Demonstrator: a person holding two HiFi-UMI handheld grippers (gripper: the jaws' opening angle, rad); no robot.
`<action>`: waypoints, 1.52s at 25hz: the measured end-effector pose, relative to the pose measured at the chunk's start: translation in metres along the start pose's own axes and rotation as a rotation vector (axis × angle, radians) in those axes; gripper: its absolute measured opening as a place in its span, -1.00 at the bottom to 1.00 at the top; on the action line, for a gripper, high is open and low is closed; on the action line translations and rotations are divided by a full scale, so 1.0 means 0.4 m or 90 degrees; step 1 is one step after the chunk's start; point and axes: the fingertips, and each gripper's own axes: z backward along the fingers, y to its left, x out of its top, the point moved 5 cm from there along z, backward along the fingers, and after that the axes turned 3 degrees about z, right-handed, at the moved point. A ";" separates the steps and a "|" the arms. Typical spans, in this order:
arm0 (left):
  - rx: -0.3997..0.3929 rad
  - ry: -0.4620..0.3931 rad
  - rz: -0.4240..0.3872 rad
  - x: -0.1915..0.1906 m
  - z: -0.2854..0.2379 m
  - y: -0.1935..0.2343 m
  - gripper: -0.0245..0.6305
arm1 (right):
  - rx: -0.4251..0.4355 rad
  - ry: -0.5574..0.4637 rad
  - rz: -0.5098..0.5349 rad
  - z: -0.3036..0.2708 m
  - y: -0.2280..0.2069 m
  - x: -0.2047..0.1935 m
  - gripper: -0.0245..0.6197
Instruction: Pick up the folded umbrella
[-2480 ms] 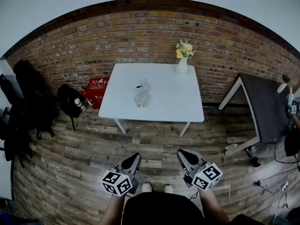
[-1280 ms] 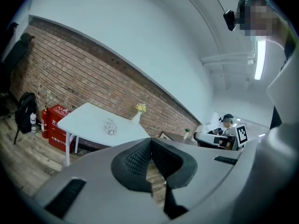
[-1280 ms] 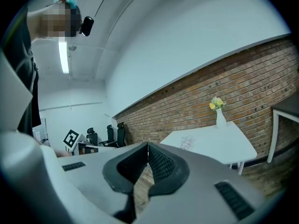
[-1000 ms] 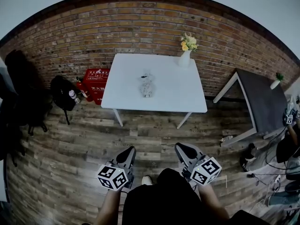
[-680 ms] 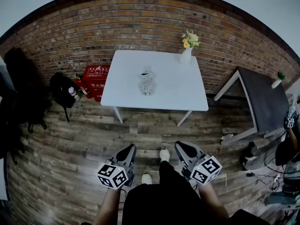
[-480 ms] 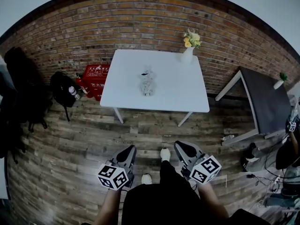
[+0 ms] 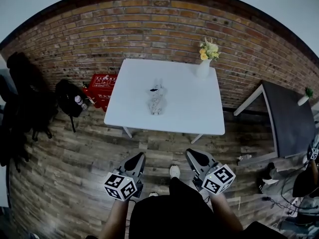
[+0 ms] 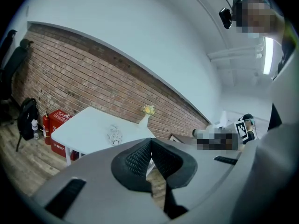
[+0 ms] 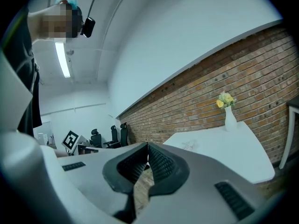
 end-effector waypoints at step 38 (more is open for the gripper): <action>0.188 -0.068 -0.030 0.185 -0.410 0.049 -0.88 | 0.183 0.069 0.054 -0.298 -0.485 0.126 -0.86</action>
